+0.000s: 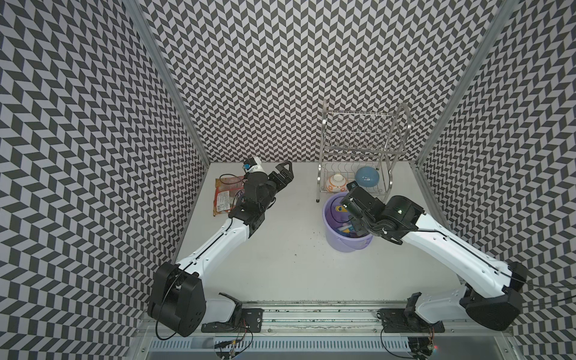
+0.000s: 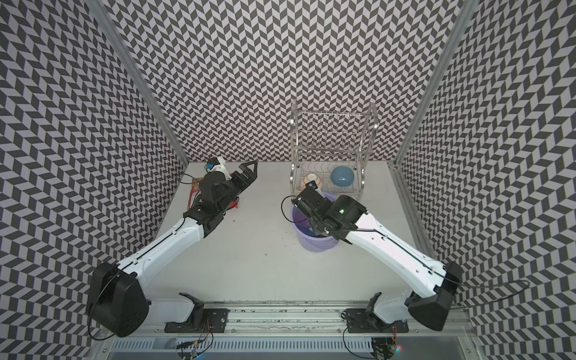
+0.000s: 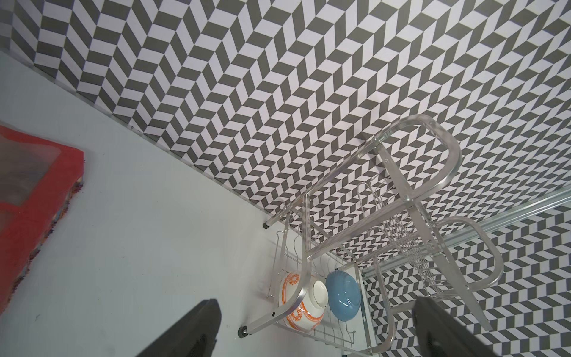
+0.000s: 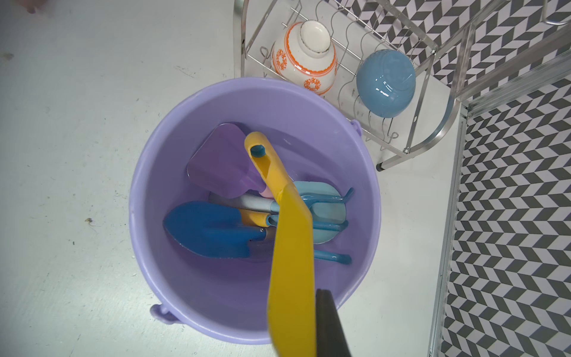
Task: Organize the gardening tools
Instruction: Place the gardening tool in the container.
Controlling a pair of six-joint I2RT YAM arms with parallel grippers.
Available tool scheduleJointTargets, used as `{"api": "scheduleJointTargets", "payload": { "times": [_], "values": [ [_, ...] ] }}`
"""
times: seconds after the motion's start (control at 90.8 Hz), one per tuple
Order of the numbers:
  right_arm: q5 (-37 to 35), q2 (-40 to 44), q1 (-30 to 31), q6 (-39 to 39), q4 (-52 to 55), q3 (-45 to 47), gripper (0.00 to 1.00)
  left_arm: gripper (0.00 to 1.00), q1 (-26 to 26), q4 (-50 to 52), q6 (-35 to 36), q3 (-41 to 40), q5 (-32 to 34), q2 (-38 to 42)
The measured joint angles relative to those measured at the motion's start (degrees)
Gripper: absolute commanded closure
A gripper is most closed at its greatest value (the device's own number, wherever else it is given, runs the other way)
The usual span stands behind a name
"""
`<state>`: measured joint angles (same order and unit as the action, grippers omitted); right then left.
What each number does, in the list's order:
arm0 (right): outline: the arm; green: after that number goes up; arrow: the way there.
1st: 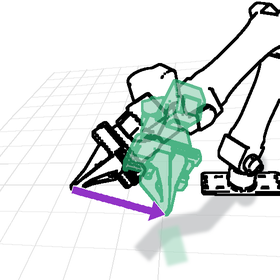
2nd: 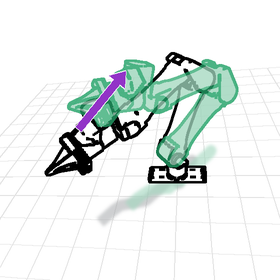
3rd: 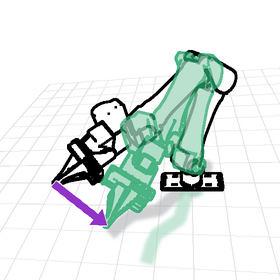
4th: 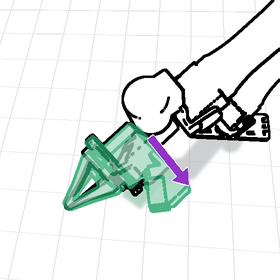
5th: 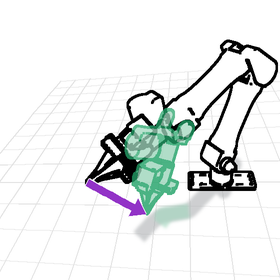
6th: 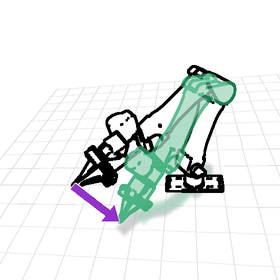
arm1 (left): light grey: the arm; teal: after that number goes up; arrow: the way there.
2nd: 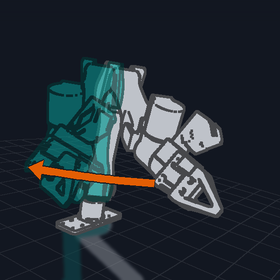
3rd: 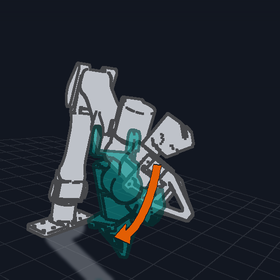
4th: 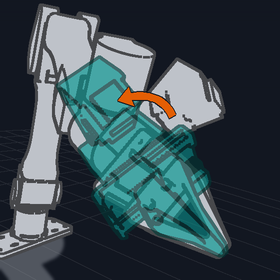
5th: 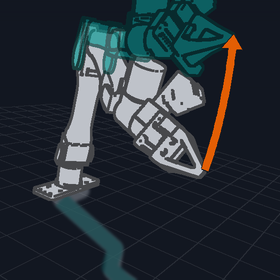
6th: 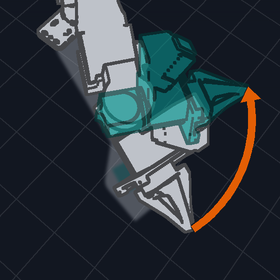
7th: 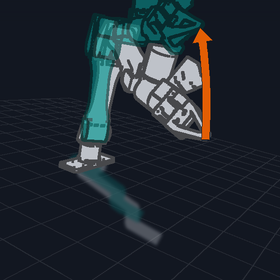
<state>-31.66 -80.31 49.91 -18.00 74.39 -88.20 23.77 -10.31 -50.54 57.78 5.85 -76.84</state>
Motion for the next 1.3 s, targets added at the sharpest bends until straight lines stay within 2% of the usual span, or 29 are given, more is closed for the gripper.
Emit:
{"api": "scheduleJointTargets", "payload": {
  "times": [0.43, 0.782, 0.87, 1.003, 1.3],
  "values": [
    [5.4, -3.8, -5.2, 5.2, -1.2, 0.0, 0.93, 0.00, -0.3, 3.9, 0.2, 0.1, 0.4, 0.1],
    [5.1, -9.9, -8.2, 6.4, -3.0, 0.0, 0.88, 0.00, -0.4, 5.4, 0.2, 0.1, 1.4, 1.0],
    [4.8, -12.9, -8.5, 6.2, -3.0, -0.5, 0.82, 0.00, -0.6, 5.4, 0.4, 0.1, 1.4, 1.0],
    [4.5, -16.3, -8.5, 6.0, -3.5, -1.6, 0.66, 0.00, -1.2, 5.5, 0.9, 0.1, 1.6, 1.0],
    [4.5, -16.7, -8.5, 5.4, -6.1, -4.3, 0.35, 0.00, -2.6, 5.7, 1.7, 0.1, 2.4, 1.0]
  ]
}}
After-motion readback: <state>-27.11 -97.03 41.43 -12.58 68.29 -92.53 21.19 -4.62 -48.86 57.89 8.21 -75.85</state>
